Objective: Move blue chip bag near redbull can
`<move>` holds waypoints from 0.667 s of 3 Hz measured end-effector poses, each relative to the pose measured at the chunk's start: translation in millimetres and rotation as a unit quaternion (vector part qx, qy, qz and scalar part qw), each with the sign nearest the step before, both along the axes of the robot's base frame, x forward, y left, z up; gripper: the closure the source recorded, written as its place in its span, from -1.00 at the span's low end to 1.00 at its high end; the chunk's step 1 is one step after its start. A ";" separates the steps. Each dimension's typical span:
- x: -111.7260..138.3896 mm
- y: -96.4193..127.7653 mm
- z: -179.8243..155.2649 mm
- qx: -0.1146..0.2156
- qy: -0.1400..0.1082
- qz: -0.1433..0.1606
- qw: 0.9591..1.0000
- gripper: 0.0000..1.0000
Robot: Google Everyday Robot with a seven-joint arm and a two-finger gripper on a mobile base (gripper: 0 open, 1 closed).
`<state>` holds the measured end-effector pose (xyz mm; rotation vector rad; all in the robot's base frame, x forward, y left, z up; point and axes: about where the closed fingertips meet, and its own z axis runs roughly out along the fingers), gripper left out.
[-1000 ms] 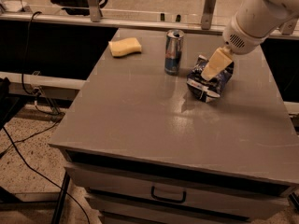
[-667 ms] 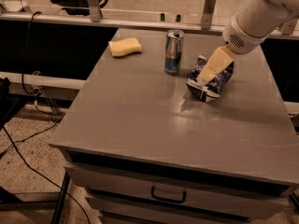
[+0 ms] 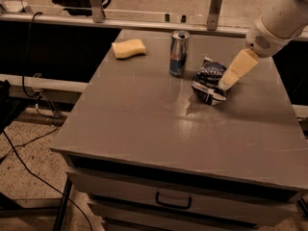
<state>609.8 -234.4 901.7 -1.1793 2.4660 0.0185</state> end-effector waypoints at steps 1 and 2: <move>4.2 -44.9 -16.8 0.044 0.036 0.018 0.998 -1.00; 18.8 -48.4 5.2 0.062 0.011 0.023 0.998 -1.00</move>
Offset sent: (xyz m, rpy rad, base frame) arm 0.0042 -0.0449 -0.0168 0.0884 0.0729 0.0351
